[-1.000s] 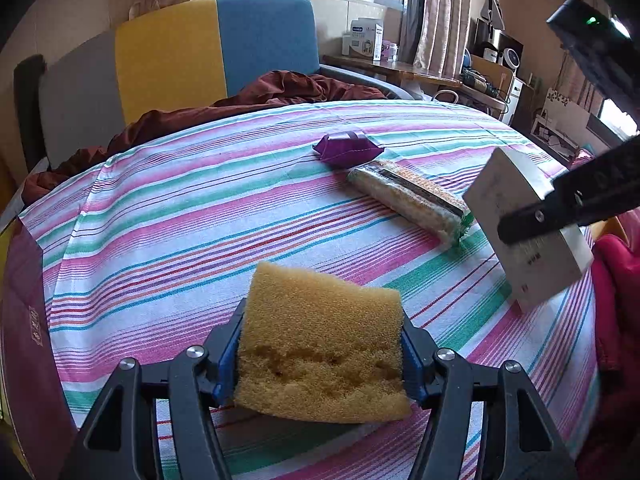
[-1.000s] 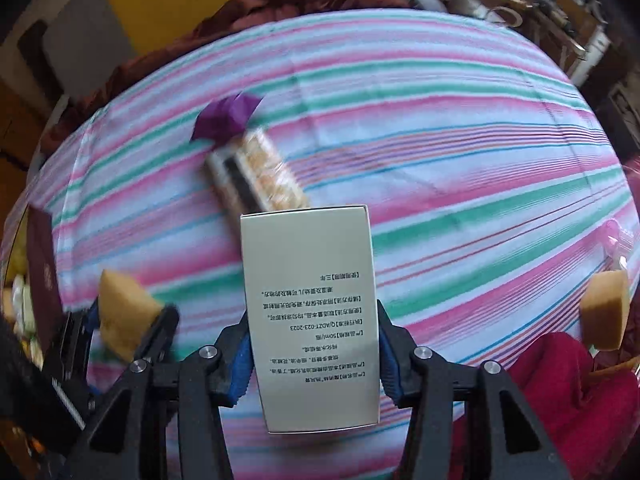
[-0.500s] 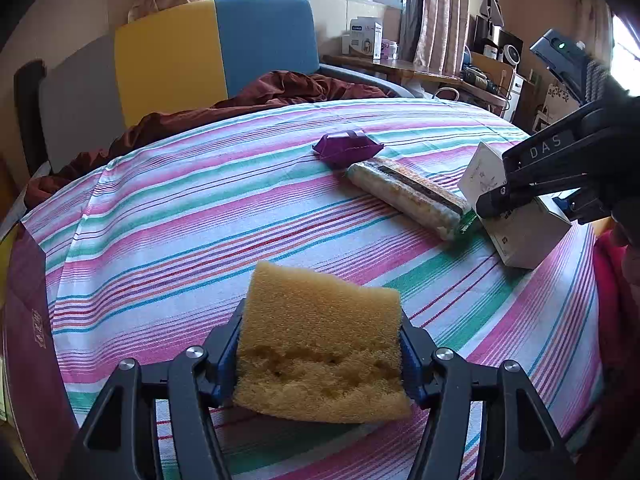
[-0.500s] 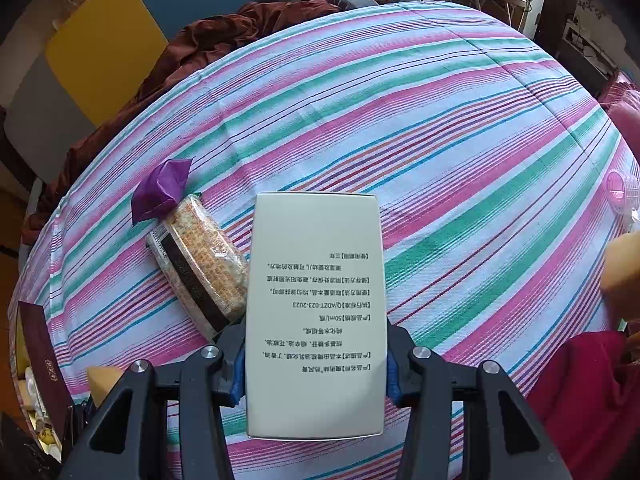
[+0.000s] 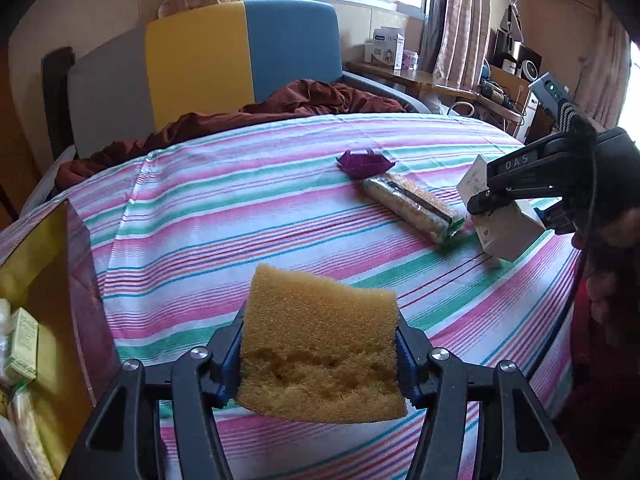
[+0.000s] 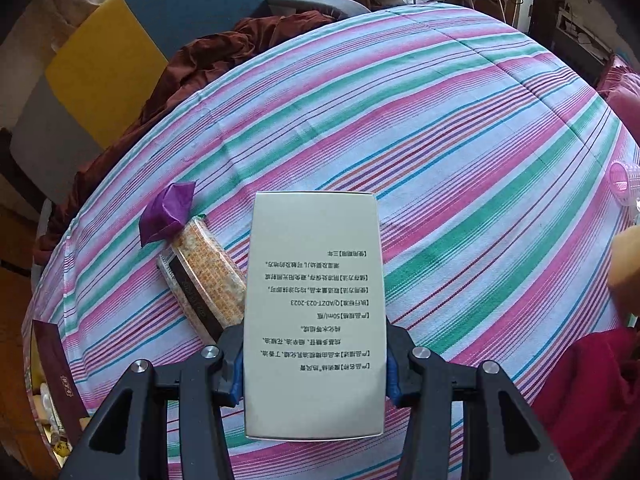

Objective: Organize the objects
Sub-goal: 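Carry the yellow sponge into the gold tray and open the left gripper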

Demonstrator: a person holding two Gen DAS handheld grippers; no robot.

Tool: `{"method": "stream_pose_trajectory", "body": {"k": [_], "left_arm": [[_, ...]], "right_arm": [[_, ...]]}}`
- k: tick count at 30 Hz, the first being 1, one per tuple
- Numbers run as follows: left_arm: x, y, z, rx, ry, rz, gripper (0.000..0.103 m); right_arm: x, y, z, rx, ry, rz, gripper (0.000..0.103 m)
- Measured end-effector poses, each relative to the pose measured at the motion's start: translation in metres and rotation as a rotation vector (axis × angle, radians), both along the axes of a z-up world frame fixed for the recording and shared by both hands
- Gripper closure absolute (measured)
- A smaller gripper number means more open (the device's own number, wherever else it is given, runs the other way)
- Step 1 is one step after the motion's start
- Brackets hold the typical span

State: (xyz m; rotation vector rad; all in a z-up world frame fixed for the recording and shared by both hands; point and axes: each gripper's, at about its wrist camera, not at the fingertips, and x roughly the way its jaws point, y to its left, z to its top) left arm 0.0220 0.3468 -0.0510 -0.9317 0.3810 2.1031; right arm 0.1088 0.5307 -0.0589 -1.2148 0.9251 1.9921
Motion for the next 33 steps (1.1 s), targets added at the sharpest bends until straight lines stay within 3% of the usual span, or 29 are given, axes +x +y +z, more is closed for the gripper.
{"method": "stream_pose_trajectory", "body": {"k": [8, 16, 26, 33], "left_arm": [[-0.009, -0.056, 0.037, 0.038, 0.005, 0.140, 0.041], [-0.021, -0.115, 0.047, 0.029, 0.028, 0.287, 0.040], [-0.039, -0.176, 0.049, 0.025, 0.033, 0.441, 0.040], [-0.054, -0.209, 0.043, 0.065, -0.047, 0.495, 0.040]], "right_arm": [[0.007, 0.000, 0.016, 0.041, 0.101, -0.017, 0.053], [-0.004, -0.018, 0.032, 0.103, 0.171, 0.090, 0.053], [-0.013, -0.032, 0.035, 0.160, 0.165, 0.152, 0.053], [-0.015, -0.036, 0.037, 0.176, 0.163, 0.169, 0.053]]}}
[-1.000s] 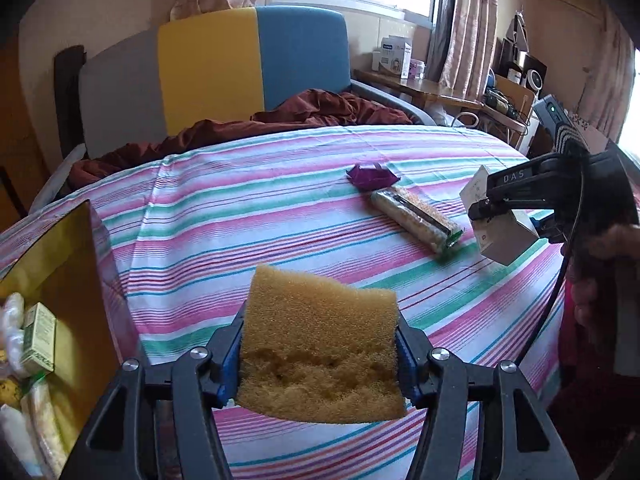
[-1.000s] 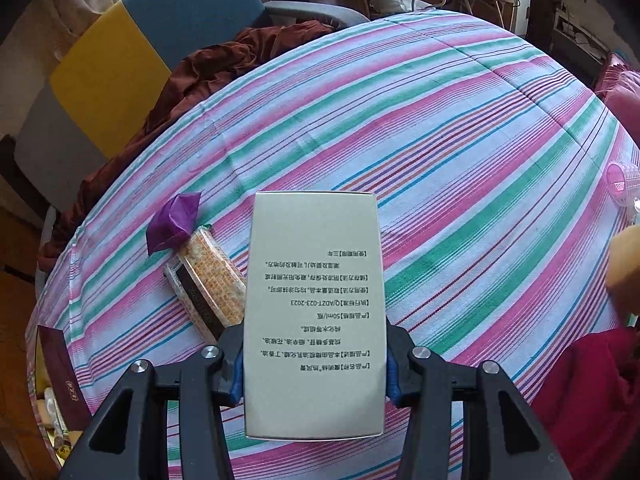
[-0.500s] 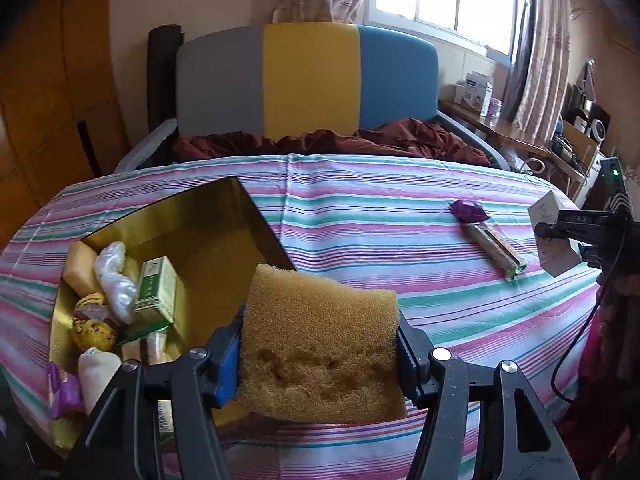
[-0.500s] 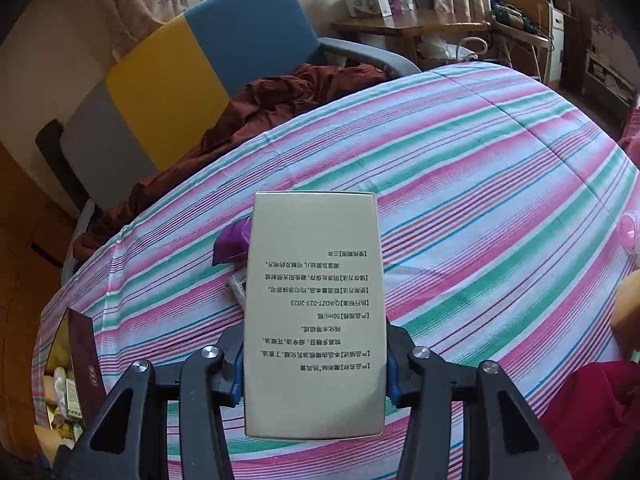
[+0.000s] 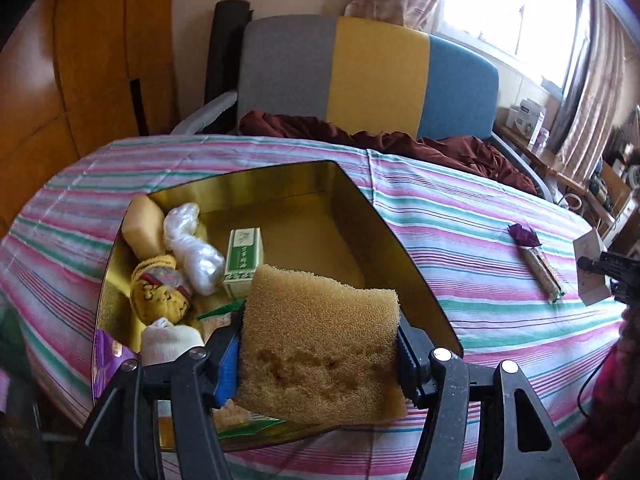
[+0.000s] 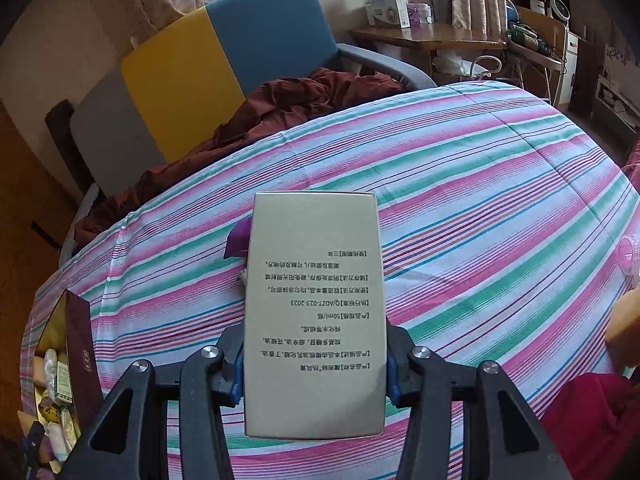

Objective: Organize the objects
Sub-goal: 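Carry the yellow sponge into the gold tray and open the left gripper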

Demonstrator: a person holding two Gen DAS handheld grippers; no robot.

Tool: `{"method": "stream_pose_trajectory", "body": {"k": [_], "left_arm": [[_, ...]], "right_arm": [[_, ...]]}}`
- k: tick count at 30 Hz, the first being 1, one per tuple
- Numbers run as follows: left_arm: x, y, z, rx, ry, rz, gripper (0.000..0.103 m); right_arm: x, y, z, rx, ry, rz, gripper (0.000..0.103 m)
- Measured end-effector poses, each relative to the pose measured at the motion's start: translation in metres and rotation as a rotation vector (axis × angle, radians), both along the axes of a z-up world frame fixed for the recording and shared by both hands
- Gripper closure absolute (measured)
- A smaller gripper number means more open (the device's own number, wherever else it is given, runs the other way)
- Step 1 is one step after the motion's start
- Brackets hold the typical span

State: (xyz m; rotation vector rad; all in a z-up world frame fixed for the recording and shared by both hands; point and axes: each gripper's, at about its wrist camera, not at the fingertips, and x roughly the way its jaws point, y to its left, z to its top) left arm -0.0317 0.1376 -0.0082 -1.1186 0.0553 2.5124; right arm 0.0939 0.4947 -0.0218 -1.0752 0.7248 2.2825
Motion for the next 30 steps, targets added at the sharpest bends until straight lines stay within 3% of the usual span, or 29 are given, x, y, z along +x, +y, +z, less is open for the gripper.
{"method": "stream_pose_trajectory", "body": {"k": [7, 15, 23, 30], "left_arm": [[-0.026, -0.070, 0.003, 0.165, -0.091, 0.109, 0.040], [-0.071, -0.106, 0.008, 0.247, -0.146, 0.198, 0.039], [-0.135, -0.071, 0.006, 0.192, -0.149, 0.189, 0.038], [-0.182, -0.055, -0.020, 0.142, -0.208, 0.210, 0.033]], "right_arm": [[0.001, -0.001, 0.005, 0.009, 0.018, 0.007, 0.053], [0.000, -0.005, 0.008, 0.020, 0.033, 0.031, 0.053], [-0.002, -0.004, 0.006, 0.010, 0.030, 0.039, 0.053], [-0.003, -0.003, 0.004, -0.001, 0.029, 0.038, 0.053]]}}
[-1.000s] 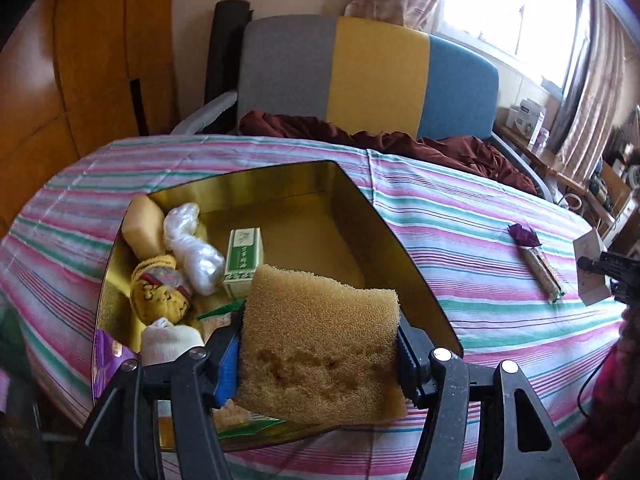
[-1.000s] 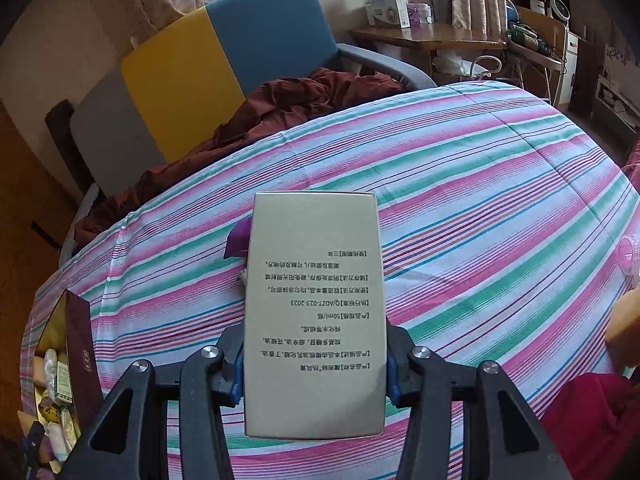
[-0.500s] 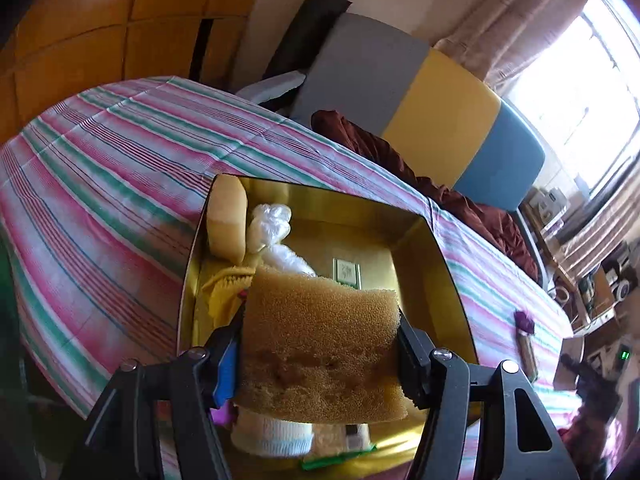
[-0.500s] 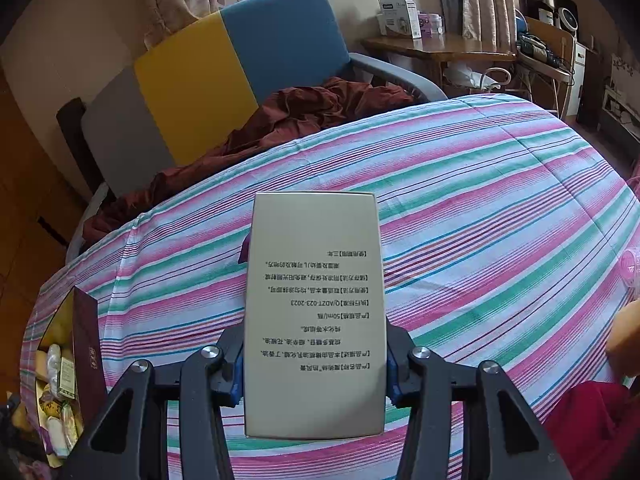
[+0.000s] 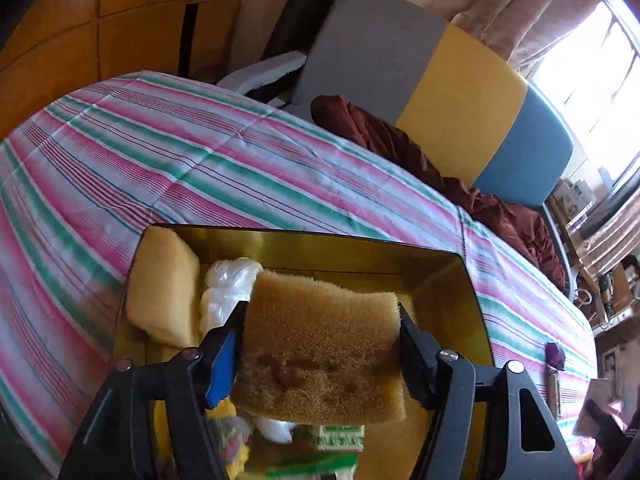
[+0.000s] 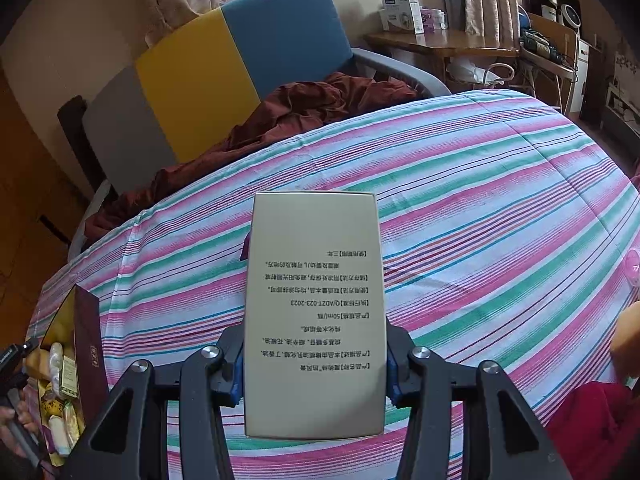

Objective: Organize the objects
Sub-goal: 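Carry the yellow sponge into the gold tray and open the left gripper, then carry the white box into the gold tray and open the right gripper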

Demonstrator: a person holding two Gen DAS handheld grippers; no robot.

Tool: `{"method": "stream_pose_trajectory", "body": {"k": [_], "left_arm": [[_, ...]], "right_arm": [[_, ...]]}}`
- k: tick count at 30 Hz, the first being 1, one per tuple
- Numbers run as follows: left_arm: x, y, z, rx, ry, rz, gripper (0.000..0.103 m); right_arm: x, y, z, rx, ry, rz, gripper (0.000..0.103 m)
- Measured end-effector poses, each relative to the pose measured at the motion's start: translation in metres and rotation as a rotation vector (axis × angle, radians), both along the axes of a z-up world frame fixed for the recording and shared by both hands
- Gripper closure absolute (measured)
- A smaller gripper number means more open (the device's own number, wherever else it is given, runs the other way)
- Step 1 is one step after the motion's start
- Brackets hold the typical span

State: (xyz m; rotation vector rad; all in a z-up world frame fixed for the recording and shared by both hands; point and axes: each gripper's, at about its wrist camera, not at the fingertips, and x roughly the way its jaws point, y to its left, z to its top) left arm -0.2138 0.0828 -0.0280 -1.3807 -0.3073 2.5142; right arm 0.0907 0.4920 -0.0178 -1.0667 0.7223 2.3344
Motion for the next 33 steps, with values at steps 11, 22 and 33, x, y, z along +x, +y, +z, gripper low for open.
{"method": "stream_pose_trajectory", "body": {"k": [11, 22, 33], "left_arm": [[0.041, -0.029, 0.014, -0.032, 0.087, 0.047, 0.017], [0.132, -0.051, 0.022, -0.122, 0.206, 0.017, 0.015], [0.162, -0.065, 0.022, -0.114, 0.228, 0.028, 0.014]], "right_arm": [[0.000, -0.006, 0.005, 0.027, 0.013, 0.019, 0.053], [-0.043, -0.099, 0.037, 0.089, 0.030, 0.256, 0.053], [-0.169, -0.289, 0.022, 0.094, -0.102, 0.697, 0.053]]}}
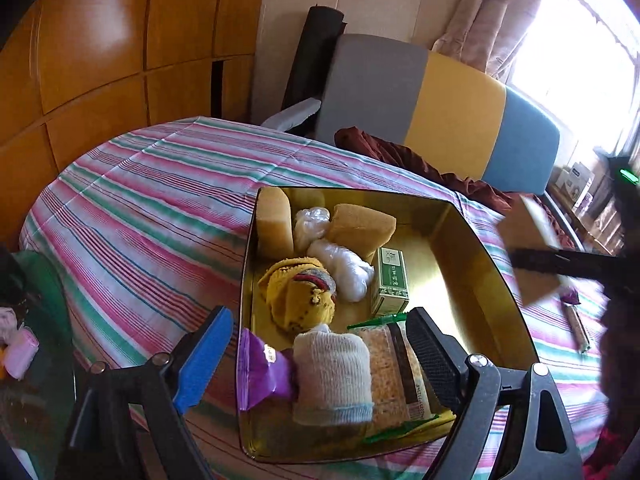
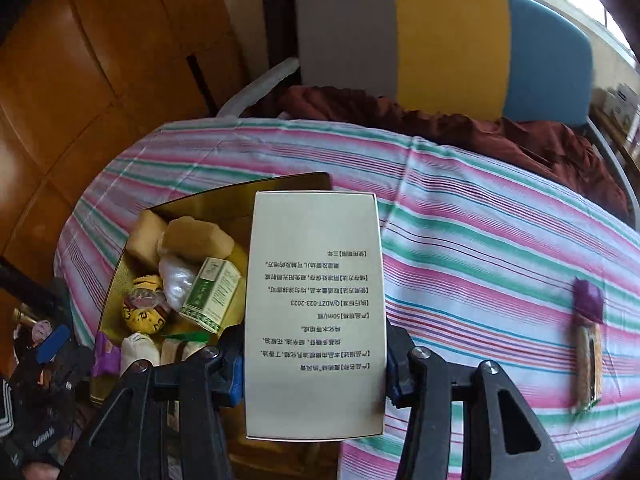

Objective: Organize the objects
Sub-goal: 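Carry the white box into the gold tray and open the right gripper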

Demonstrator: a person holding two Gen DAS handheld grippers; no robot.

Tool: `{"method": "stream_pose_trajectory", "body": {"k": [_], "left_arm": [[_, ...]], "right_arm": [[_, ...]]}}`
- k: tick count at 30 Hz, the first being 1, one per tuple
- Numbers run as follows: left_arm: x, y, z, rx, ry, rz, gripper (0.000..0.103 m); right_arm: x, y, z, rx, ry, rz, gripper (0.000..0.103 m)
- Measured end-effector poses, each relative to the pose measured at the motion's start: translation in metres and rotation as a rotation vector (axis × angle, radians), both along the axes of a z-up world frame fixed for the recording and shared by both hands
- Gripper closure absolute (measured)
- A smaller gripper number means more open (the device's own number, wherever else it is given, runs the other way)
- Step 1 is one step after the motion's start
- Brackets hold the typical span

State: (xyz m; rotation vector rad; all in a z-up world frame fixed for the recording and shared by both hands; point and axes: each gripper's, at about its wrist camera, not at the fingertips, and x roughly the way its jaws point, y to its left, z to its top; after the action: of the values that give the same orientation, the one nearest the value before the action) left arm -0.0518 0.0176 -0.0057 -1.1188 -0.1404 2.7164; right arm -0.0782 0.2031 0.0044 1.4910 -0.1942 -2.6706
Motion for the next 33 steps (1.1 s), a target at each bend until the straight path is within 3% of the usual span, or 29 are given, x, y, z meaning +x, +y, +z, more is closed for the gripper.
{"method": "stream_pose_trajectory", "body": {"k": [5, 10, 18, 33], "left_arm": [[0.002, -0.007, -0.003, 0.017, -0.012, 0.010, 0.014], [0.001, -0.013, -0.008, 0.025, -0.030, 0.025, 0.013], [0.001, -0.014, -0.010, 0.009, -0.027, 0.054, 0.013], [0.029, 0.013, 0.012, -0.057, 0.037, -0.004, 0.011]], "right_arm": [[-0.061, -0.038, -0.037, 0.040, -0.148, 0.016, 0.052], [-0.078, -0.044, -0.048, -0.040, -0.136, -0.009, 0.048], [-0.037, -0.025, -0.021, -0.074, -0.033, -0.025, 0.047], [0.067, 0.016, -0.009, 0.026, 0.070, -0.046, 0.047]]}}
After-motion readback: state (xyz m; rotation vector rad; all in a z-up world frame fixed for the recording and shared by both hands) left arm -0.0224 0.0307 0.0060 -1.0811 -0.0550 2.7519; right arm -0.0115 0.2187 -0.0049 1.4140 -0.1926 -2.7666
